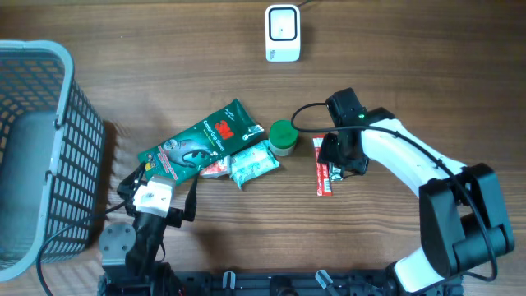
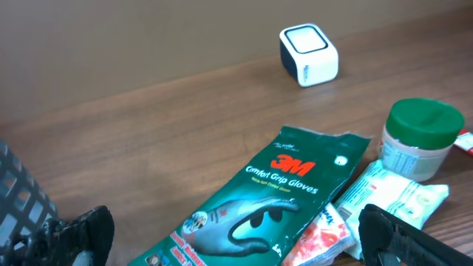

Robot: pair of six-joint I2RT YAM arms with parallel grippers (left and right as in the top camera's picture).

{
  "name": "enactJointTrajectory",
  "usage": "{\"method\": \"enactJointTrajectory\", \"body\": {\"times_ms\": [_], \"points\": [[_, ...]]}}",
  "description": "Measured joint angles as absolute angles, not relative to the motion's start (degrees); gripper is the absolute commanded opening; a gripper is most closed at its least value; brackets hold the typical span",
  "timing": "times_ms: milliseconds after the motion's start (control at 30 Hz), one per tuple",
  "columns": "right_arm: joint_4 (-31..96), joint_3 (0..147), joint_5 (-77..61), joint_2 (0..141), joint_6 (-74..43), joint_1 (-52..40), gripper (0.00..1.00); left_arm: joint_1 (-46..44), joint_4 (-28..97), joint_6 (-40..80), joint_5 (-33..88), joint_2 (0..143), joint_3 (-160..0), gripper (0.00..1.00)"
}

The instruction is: Scan the item barcode

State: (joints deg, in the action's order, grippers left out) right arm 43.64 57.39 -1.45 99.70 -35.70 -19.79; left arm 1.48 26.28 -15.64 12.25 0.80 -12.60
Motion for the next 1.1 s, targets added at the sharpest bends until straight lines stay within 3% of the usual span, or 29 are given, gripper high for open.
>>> {"method": "enactJointTrajectory", "body": {"times_ms": [33,200,267,433,567,633,800,933,967,1000,1033,1067,1100], "points": [[43.2,56.4,-1.8,99.7,-36.6,-19.8,0.49,1.5,27.3,-15.7,11.8,0.8,-12.6,1.00],[40.5,55.6,-2.6,99.7,-41.0,-19.8,0.35,1.5,28.3,-15.8,11.6,0.8,-12.6,1.00],[39.7,55.6,-2.6,99.7,-45.5,-19.8,0.22,1.5,28.3,-15.8,11.6,0.8,-12.6,1.00],[40.0,56.1,-5.6,99.7,-58.3,-17.2,0.21,1.5,28.3,-15.8,11.6,0.8,-12.6,1.00],[39.5,56.5,-15.1,99.7,-73.8,-10.7,0.27,1.5,28.3,-15.8,11.4,0.8,-12.6,1.00],[38.7,56.5,-21.6,99.7,-79.6,-6.5,0.22,1.5,28.3,-15.8,11.4,0.8,-12.6,1.00],[34.4,58.7,-27.2,99.2,-78.3,-3.6,0.22,1.5,28.3,-15.8,11.4,0.8,-12.6,1.00],[38.4,62.0,-22.0,94.2,-79.0,-3.6,0.05,1.5,28.3,-15.8,11.4,0.8,-12.6,1.00],[41.3,62.4,-19.8,93.7,-80.9,-3.6,0.05,1.5,28.3,-15.8,11.4,0.8,-12.6,1.00],[45.5,62.4,-16.9,93.3,-84.2,-3.6,0.15,1.5,28.4,-15.8,11.4,0.8,-12.6,1.00],[48.5,62.4,-15.0,93.3,-87.9,-3.6,0.50,1.5,28.3,-15.8,11.4,0.8,-12.6,1.00],[50.1,62.3,-13.4,93.3,-91.7,-3.6,0.59,1.5,28.3,-15.8,11.4,0.8,-12.6,1.00],[50.1,62.3,-12.7,93.3,-94.3,-3.6,0.59,1.5,28.3,-15.8,11.4,0.8,-12.6,1.00]]}}
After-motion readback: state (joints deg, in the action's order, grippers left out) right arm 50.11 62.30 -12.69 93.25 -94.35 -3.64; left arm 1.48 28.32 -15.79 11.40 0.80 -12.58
